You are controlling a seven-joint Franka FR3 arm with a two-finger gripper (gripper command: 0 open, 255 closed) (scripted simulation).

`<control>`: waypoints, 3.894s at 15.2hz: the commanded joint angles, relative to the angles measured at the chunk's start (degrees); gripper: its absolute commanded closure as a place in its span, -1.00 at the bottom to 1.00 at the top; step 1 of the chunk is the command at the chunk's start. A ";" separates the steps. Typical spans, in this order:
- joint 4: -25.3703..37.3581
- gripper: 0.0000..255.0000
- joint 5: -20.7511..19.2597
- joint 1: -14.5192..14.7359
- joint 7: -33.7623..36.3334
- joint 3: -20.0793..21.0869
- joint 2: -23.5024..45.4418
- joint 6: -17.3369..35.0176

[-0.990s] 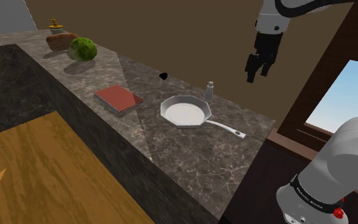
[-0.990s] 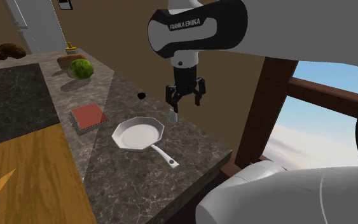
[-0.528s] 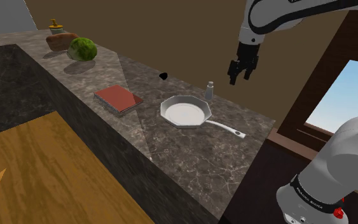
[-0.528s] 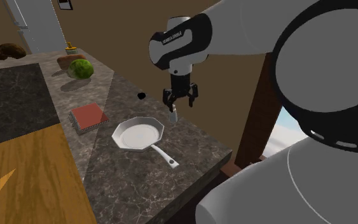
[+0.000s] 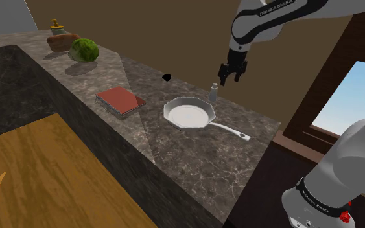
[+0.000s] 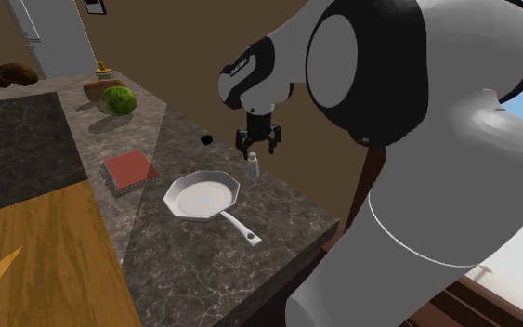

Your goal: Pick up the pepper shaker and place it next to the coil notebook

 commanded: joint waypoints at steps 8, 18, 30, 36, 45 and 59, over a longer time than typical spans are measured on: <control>14.41 -1.00 7.98 -1.69 -3.57 -1.23 19.22 7.23; 12.81 -1.00 9.31 -1.95 -4.44 -0.73 22.60 12.08; 12.82 1.00 9.31 -1.95 -4.44 -0.73 22.60 12.06; 13.35 1.00 8.95 -1.87 -4.16 -0.85 21.78 10.76; 16.49 1.00 7.60 -1.62 -3.06 -1.22 18.67 4.64; 23.48 1.00 6.26 -1.49 -1.86 -1.50 15.57 -5.32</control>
